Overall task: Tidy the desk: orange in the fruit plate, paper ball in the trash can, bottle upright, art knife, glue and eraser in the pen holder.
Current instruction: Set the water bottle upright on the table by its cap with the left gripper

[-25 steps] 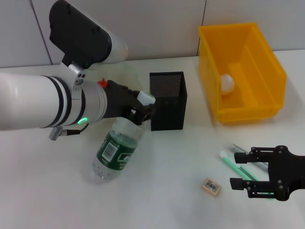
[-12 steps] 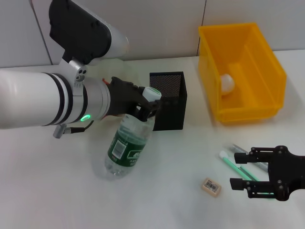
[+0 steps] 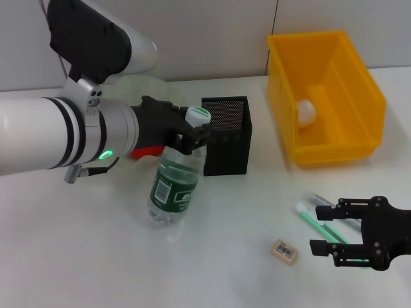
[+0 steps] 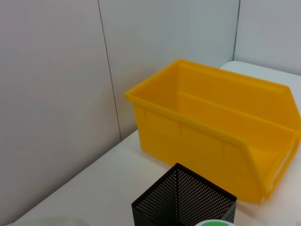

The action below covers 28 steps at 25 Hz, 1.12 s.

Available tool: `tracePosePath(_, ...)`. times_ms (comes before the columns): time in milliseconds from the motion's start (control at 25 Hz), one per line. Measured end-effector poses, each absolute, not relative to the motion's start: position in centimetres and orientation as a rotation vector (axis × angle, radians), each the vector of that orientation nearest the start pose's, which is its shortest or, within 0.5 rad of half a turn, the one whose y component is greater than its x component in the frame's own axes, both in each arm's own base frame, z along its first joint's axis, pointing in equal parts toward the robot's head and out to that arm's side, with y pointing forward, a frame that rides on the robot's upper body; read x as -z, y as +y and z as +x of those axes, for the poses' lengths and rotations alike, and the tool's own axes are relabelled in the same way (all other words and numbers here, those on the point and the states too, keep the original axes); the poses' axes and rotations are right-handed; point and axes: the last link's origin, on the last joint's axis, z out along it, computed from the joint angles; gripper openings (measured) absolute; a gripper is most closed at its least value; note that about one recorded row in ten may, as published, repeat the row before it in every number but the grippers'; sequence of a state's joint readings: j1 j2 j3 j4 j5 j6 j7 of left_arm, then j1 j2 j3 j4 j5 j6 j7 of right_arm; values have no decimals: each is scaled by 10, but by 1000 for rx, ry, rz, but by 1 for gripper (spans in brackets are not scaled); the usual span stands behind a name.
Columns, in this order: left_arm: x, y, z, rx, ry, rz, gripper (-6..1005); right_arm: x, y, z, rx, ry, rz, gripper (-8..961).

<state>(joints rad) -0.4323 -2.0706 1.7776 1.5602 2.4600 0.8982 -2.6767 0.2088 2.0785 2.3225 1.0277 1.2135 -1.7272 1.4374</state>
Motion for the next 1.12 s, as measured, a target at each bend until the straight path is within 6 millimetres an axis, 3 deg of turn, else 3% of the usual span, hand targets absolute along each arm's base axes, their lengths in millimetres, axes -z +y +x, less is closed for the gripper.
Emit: tracePosePath(1120, 36, 357, -106, 193, -509, -2455, 442, -43, 257, 296, -575, 584, -2744, 671)
